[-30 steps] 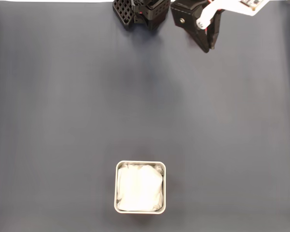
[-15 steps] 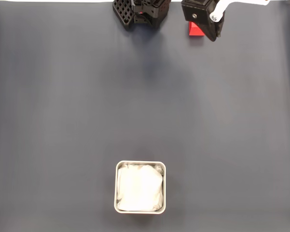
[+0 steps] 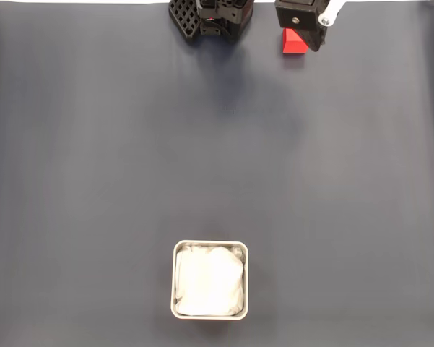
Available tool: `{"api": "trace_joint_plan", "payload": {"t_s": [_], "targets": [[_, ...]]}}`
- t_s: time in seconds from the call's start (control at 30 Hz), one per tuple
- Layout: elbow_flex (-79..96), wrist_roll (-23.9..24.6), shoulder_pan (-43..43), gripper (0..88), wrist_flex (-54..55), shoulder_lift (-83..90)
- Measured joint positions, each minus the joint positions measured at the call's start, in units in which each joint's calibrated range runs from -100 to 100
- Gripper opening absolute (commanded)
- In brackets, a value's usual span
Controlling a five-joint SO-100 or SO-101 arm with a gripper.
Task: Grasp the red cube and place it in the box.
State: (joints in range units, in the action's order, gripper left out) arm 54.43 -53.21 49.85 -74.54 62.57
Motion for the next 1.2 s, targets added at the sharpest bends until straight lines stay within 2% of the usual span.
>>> {"api": "trace_joint_plan", "payload": {"t_s": [0.47,0.83,1.2], "targets": [[5.9,0.0,5.4,1.1,-0.2,3.0],[8.2,2.4,10.5,1.1,-2.5,6.3],[10.8,1.1,12.0,1.2,-5.0,12.6]]}}
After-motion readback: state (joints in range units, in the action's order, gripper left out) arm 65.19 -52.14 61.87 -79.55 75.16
